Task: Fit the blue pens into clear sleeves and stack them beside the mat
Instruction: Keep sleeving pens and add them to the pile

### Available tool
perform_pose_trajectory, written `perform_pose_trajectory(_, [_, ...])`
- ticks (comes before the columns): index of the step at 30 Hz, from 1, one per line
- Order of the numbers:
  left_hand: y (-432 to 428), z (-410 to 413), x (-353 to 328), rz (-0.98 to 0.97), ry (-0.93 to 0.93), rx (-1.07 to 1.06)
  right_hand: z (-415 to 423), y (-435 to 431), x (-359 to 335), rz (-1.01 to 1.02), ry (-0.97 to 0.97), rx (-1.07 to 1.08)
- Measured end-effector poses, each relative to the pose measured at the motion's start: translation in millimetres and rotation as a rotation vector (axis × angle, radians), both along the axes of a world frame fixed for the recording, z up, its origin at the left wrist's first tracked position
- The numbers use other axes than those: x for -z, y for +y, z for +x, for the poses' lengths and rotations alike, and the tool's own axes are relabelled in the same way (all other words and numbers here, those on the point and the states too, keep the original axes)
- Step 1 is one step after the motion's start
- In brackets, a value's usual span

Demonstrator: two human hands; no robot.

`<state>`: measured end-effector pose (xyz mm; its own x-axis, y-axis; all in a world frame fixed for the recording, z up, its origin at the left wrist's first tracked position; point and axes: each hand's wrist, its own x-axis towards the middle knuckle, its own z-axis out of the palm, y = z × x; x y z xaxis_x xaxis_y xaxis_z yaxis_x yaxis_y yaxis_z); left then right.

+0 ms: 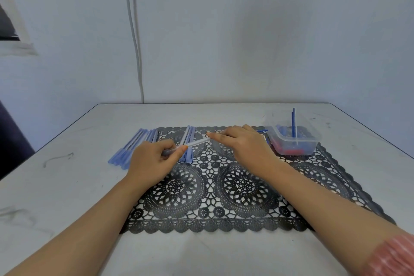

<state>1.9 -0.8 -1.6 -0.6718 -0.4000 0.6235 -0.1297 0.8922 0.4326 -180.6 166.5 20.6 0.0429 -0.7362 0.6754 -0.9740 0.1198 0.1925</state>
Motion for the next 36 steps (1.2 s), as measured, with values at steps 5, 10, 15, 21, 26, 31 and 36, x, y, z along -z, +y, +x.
perform_pose_trajectory(5, [2.4, -0.2, -1.7, -0.021, 0.012, 0.027, 0.1, -2.0, 3.3, -0.049, -0.023, -0.058])
perform_pose_trajectory(10, [2.5, -0.5, -1.8, -0.026, 0.017, 0.026, 7.3, -0.1, 3.1, -0.128, -0.125, -0.073])
perform_pose_trajectory(15, [1.7, 0.4, -2.8, -0.054, 0.004, 0.005, 11.2, 3.0, -1.0, -0.226, -0.133, 0.162])
perform_pose_trajectory(21, [2.7, 0.7, -3.1, -0.028, 0.011, 0.007, 13.7, 6.0, -5.3, -0.212, -0.127, 0.373])
perform_pose_trajectory(26, [2.5, -0.3, -3.1, -0.044, 0.003, -0.003, 15.6, 4.8, -6.6, -0.258, -0.122, 0.309])
perform_pose_trajectory(31, [3.2, 0.4, -4.1, -0.053, -0.002, 0.006, 16.5, 2.0, -1.9, -0.266, -0.107, 0.191])
perform_pose_trajectory(36, [5.9, 0.6, -4.9, -0.06, 0.008, 0.026, 19.5, -0.5, 2.7, -0.181, -0.176, 0.009])
